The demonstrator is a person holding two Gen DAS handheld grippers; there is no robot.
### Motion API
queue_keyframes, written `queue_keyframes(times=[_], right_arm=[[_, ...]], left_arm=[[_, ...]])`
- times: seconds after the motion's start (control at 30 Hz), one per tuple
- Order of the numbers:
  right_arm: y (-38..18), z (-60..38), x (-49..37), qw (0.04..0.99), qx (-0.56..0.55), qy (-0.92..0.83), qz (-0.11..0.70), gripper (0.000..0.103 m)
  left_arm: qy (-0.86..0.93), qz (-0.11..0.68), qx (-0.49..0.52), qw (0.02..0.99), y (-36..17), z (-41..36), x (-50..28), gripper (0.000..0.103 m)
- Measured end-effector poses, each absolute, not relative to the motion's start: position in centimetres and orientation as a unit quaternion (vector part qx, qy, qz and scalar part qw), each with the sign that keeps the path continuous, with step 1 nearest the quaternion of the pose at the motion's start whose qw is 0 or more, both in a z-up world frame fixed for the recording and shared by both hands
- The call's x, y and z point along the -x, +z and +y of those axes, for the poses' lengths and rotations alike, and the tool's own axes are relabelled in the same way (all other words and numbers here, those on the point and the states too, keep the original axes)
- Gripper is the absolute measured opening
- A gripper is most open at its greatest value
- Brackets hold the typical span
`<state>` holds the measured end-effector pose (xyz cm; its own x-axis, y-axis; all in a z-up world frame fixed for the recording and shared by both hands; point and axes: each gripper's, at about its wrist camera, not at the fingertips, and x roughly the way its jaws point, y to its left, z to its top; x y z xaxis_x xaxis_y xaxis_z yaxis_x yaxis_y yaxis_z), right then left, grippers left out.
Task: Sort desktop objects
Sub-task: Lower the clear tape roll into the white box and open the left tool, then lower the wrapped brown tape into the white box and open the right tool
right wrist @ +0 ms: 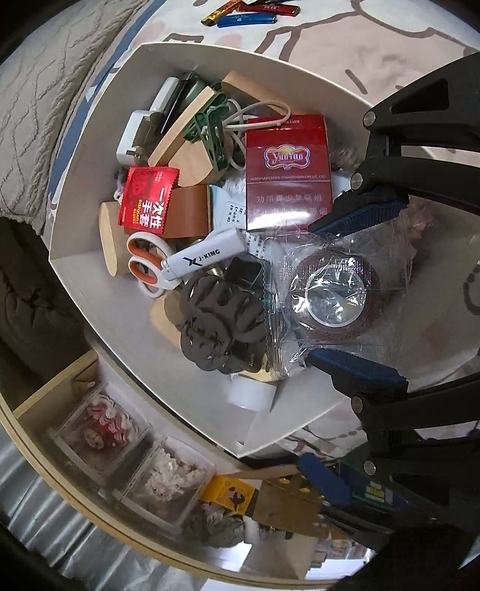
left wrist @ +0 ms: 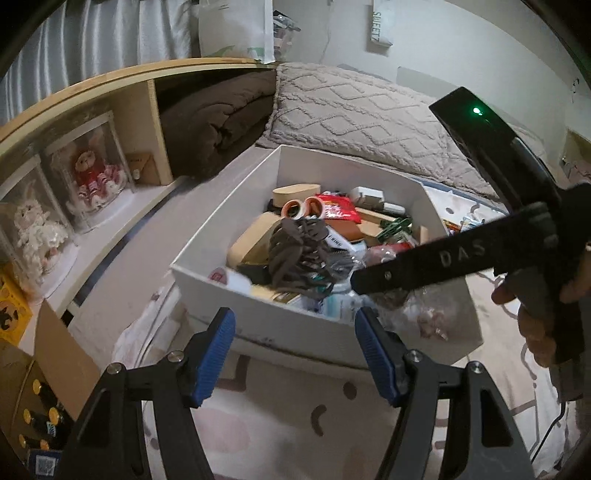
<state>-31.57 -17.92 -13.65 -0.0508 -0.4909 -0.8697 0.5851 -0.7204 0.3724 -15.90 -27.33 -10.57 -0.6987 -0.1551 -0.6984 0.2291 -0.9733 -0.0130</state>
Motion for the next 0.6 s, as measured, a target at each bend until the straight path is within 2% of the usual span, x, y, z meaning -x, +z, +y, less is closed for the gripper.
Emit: queue_keyframes(times=[0.47, 0.53, 0.57, 0.6], right_arm=[[-13.7, -18.2, 31.2, 0.336, -0.597, -0.729, 0.006, 0.062], [-13.4, -18.2, 31.1, 0.339, -0.589, -0.734, 0.001, 0.070], [-13.1, -18.1, 31.0, 0.342, -0.579, -0.740, -0.001, 0.085], [-12.9, -18.2, 30.8, 0.343, -0.573, -0.744, -0.001, 0.095]], left_arm=[[-0.918, 0.042, -0.380, 0.107, -11.5, -26.2, 14.3, 0.067], [-0.917, 0.041, -0.381, 0.107, -11.5, -26.2, 14.2, 0.067], [-0.917, 0.040, -0.381, 0.107, -11.5, -26.1, 14.2, 0.067], [-0.917, 0.041, -0.381, 0.107, -11.5, -26.1, 14.2, 0.067]])
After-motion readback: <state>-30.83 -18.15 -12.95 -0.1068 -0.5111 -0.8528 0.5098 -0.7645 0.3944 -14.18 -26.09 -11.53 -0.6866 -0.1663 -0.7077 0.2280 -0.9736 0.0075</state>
